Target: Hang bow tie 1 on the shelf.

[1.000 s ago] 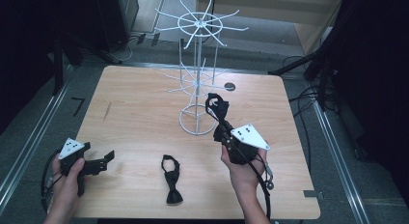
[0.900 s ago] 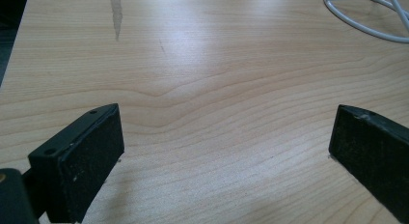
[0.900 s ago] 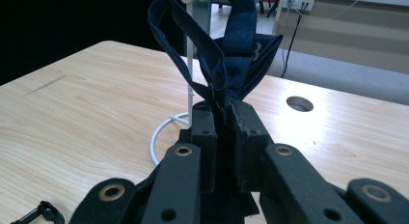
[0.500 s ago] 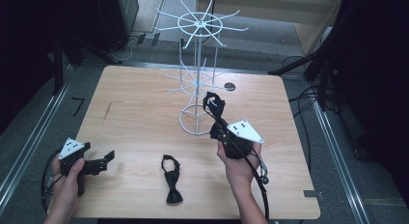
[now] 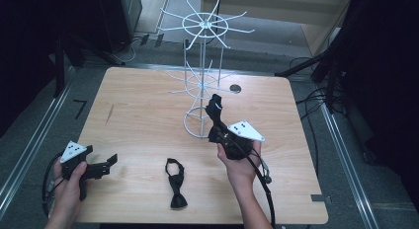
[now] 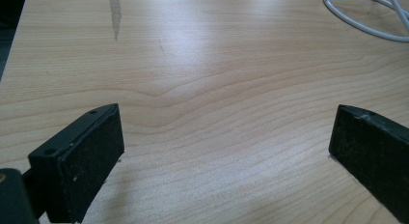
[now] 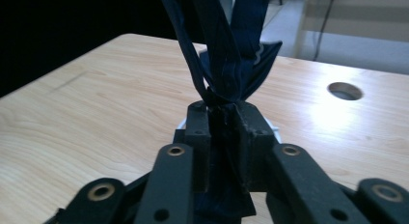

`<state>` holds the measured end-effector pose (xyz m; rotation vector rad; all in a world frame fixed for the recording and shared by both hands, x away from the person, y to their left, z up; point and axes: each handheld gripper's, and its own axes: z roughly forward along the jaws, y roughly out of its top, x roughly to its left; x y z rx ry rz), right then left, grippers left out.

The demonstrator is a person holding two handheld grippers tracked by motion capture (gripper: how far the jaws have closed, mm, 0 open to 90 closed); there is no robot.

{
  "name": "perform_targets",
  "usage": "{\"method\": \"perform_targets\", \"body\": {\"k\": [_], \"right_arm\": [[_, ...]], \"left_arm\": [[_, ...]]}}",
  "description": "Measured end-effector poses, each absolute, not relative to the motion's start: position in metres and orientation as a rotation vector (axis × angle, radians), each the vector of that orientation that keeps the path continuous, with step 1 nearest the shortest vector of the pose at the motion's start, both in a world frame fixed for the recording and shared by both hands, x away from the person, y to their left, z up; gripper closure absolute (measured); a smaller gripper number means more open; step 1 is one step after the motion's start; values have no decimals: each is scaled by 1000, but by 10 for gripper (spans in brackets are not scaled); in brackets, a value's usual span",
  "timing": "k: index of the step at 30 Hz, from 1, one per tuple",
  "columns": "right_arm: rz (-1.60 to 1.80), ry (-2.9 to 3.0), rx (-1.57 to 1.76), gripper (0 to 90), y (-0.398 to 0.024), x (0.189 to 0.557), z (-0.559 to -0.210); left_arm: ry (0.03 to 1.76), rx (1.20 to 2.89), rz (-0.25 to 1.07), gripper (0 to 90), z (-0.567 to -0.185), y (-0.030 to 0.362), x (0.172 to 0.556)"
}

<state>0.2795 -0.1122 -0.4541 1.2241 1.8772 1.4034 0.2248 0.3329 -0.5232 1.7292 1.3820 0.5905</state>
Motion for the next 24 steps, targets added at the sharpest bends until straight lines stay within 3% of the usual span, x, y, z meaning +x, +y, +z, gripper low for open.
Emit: {"method": "perform_targets", "body": {"k": [6, 11, 24], "right_arm": [[1487, 1894, 1199, 524, -113, 280, -455], [1499, 1925, 1216, 407, -115, 279, -457], [1485, 1983, 1239, 353, -125, 269, -463]], "left_arm": [[1380, 1729, 588, 0, -523, 333, 225], [1375, 1731, 590, 0, -523, 333, 225], [1375, 1737, 580, 0, -523, 333, 225]]}}
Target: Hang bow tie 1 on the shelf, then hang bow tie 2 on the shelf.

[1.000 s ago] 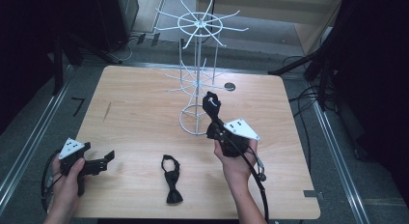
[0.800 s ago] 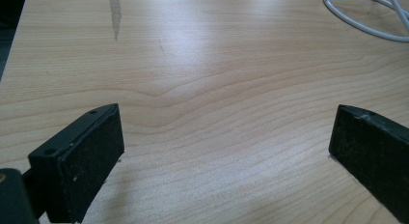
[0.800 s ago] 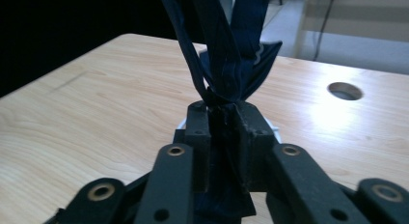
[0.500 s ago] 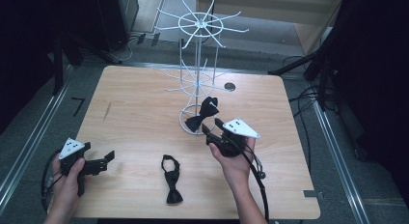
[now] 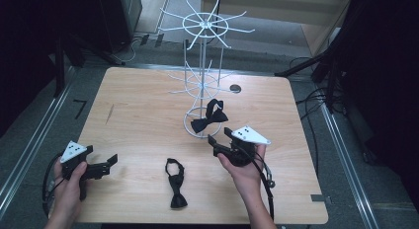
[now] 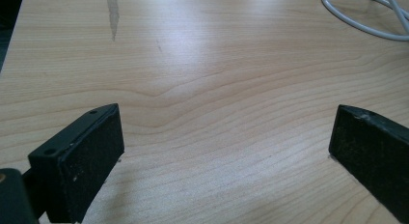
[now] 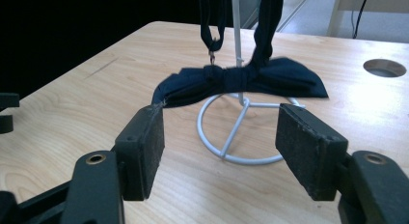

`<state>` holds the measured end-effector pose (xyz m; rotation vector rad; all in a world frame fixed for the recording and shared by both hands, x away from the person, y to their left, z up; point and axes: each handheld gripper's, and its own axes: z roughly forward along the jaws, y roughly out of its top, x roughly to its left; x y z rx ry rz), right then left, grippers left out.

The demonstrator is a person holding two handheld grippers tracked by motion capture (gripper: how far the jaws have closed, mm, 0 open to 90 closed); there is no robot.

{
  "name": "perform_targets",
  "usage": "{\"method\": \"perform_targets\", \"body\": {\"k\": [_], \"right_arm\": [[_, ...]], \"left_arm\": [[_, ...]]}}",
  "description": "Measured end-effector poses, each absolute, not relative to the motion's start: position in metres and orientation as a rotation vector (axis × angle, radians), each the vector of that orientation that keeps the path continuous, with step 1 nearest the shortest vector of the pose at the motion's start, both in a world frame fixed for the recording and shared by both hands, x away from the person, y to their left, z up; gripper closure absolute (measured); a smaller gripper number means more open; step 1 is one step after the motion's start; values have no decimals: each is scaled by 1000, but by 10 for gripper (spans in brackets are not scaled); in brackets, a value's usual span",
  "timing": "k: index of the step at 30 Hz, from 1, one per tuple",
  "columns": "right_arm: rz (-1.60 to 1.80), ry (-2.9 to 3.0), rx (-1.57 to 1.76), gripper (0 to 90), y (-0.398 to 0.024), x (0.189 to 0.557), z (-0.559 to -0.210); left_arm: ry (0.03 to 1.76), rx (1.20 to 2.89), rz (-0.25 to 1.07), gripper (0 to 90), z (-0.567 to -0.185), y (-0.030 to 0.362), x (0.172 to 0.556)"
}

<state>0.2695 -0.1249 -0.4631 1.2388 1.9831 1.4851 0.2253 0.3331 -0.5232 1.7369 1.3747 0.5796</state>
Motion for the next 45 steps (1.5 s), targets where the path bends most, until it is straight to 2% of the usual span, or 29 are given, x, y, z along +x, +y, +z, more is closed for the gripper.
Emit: {"method": "perform_targets", "body": {"k": [16, 23, 39, 45], "right_arm": [[1454, 2106, 1291, 348, -129, 258, -487], [1387, 2234, 1289, 343, -107, 253, -504], [1369, 2383, 1235, 345, -74, 240, -517], [1362, 2429, 1211, 374, -64, 235, -521]], "left_arm": [[1390, 1729, 579, 0, -523, 334, 225], [1378, 1742, 576, 0, -523, 333, 225], [1373, 1753, 583, 0, -523, 331, 226], [1373, 1745, 583, 0, -523, 332, 225]]}}
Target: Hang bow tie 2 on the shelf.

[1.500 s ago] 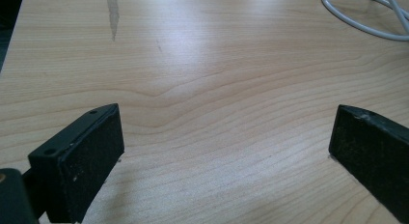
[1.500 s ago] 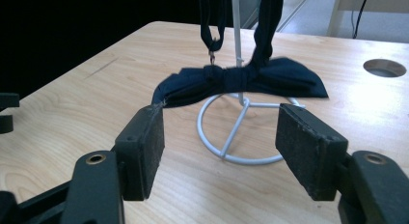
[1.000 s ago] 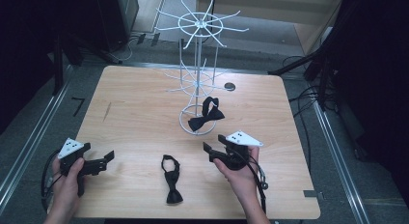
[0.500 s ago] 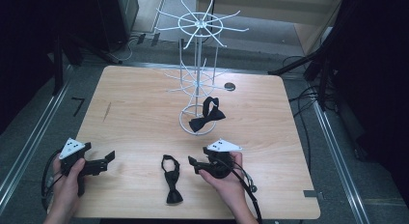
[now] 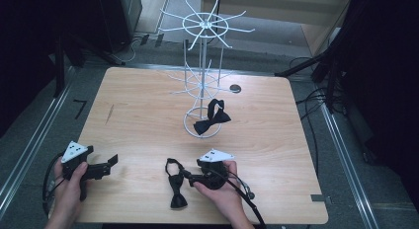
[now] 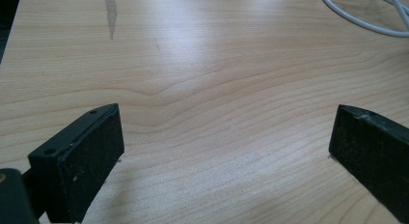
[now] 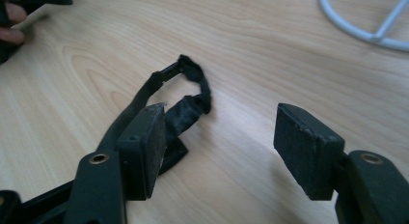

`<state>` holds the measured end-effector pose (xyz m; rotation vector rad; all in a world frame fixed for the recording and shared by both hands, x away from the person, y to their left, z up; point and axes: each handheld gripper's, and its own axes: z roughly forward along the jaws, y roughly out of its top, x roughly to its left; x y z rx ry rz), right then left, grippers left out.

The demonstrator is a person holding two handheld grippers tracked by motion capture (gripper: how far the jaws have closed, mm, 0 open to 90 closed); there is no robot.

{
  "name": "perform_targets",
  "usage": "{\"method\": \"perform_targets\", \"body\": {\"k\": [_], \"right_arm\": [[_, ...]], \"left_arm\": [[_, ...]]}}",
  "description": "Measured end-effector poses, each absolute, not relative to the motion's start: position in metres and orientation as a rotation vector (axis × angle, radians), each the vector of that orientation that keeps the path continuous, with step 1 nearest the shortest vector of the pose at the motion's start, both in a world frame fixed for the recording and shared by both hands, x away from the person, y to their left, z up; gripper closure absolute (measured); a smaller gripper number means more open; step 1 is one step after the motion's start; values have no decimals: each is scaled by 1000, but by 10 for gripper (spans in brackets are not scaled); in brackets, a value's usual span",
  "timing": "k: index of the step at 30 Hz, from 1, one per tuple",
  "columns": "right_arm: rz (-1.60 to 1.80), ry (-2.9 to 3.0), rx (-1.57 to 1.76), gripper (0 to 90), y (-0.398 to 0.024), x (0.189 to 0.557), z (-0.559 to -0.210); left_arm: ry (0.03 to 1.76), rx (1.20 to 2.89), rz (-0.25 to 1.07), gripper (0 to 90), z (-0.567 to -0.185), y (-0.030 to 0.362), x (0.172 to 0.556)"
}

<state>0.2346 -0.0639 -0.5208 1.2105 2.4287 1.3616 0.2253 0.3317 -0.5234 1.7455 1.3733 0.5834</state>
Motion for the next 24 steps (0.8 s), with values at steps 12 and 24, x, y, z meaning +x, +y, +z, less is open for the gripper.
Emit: {"method": "perform_targets", "body": {"k": [12, 24], "right_arm": [[1364, 2505, 1203, 391, -45, 224, -527], [1310, 2481, 1194, 565, -26, 223, -535]], "left_arm": [[1370, 1748, 590, 0, -523, 331, 226], [1372, 1756, 588, 0, -523, 331, 226]]}}
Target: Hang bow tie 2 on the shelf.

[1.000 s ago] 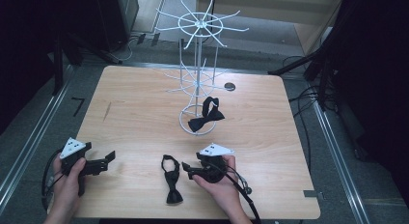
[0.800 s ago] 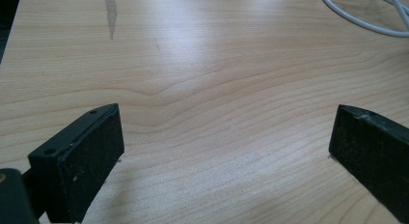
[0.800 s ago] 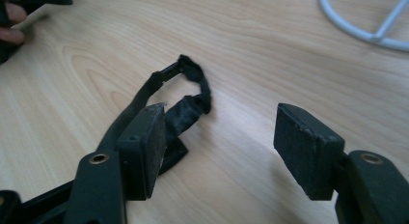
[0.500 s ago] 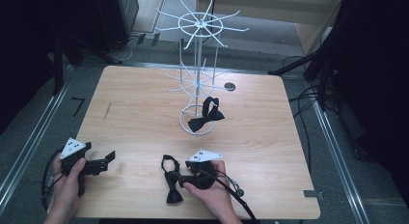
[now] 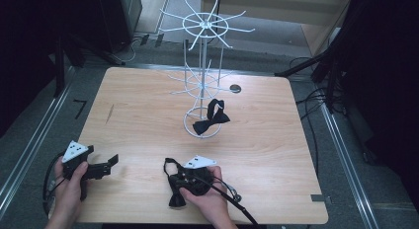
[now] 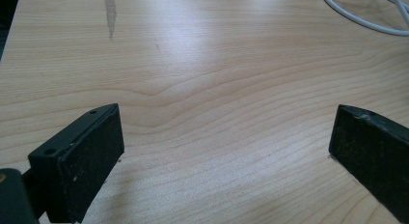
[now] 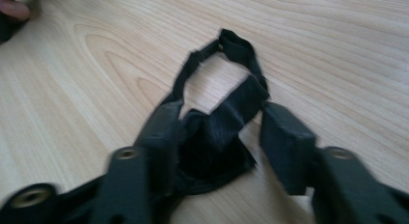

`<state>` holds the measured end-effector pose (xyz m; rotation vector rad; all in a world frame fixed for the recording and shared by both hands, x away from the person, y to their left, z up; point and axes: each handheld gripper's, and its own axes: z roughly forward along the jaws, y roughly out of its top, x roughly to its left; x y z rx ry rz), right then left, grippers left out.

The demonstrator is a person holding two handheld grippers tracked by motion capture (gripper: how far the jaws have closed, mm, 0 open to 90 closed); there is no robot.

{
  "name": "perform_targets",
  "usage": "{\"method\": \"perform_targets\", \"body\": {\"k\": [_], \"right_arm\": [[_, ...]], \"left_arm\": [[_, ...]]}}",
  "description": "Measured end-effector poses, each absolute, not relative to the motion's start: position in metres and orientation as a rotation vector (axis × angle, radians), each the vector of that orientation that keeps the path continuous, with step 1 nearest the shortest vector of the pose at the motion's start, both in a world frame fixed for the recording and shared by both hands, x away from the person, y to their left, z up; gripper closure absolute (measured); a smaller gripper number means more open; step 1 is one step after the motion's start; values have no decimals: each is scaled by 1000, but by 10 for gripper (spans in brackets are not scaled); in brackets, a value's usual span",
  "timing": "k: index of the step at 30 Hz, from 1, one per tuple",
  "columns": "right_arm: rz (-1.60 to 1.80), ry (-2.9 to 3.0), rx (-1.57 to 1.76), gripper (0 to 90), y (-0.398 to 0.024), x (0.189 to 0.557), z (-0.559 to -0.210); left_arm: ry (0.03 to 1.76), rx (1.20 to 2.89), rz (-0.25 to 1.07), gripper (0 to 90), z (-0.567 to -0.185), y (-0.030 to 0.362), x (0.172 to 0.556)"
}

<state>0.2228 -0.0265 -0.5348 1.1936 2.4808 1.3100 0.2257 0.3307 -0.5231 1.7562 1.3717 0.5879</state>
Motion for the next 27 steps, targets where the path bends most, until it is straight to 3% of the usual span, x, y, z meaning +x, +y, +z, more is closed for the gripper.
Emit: {"method": "perform_targets", "body": {"k": [6, 8, 27], "right_arm": [[1299, 2454, 1178, 812, -32, 223, -533], [1310, 2441, 1169, 852, -34, 223, -532], [1416, 2280, 1059, 887, -49, 218, -505]], "left_arm": [[1372, 1757, 583, 0, -523, 331, 226], [1372, 1756, 584, 0, -523, 331, 226], [1371, 1748, 588, 0, -523, 331, 226]]}}
